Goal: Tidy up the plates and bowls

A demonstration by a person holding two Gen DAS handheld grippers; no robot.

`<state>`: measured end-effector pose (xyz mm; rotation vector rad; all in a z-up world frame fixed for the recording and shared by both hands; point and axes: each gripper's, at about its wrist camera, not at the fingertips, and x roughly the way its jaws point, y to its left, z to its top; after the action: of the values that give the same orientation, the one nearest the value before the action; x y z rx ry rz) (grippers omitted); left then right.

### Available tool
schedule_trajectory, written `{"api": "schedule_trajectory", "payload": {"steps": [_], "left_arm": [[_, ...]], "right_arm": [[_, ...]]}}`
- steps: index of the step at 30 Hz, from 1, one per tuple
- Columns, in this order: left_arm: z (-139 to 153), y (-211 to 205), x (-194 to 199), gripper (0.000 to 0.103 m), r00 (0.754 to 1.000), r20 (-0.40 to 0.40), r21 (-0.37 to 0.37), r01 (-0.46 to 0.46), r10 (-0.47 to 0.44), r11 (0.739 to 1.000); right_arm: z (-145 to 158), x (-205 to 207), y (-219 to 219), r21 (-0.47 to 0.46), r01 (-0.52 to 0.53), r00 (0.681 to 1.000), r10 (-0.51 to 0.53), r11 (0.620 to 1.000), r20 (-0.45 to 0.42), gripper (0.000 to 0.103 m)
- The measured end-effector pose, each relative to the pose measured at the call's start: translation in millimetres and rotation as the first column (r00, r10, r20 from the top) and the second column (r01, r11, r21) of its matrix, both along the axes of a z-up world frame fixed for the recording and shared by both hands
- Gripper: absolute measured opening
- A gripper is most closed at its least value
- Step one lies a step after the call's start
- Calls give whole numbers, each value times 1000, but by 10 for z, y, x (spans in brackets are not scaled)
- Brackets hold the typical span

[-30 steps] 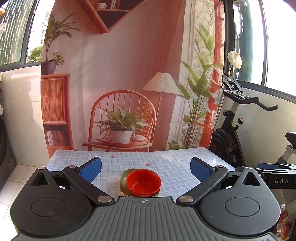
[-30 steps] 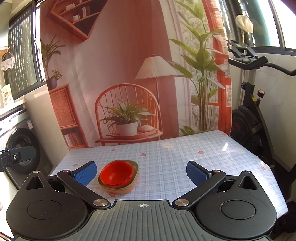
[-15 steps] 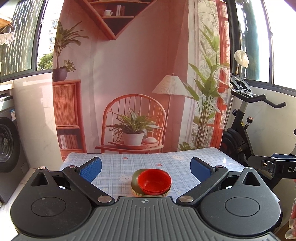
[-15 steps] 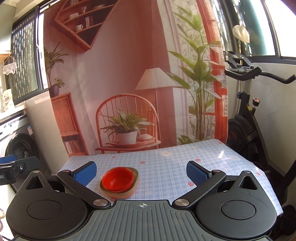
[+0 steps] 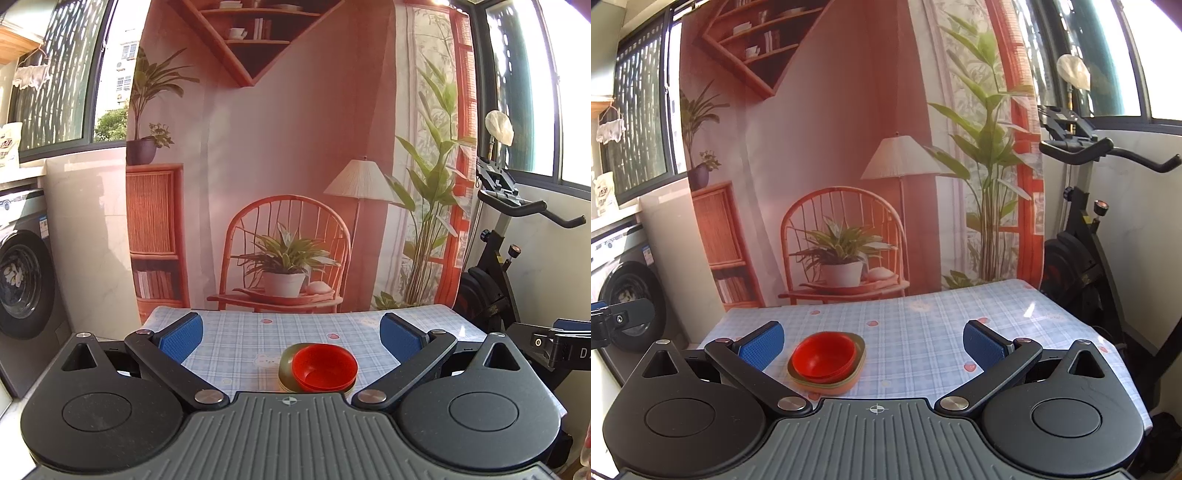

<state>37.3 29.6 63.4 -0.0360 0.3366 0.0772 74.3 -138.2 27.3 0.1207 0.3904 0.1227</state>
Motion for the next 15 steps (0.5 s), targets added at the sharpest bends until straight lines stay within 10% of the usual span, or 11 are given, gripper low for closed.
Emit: {"api": "schedule_trajectory", "payload": {"steps": [15], "left_arm": [[26, 26, 16, 103, 999, -6, 13, -37, 38, 999]], "right_arm": [[13, 6, -43, 10, 12, 1000, -12, 1000, 2, 103]]}}
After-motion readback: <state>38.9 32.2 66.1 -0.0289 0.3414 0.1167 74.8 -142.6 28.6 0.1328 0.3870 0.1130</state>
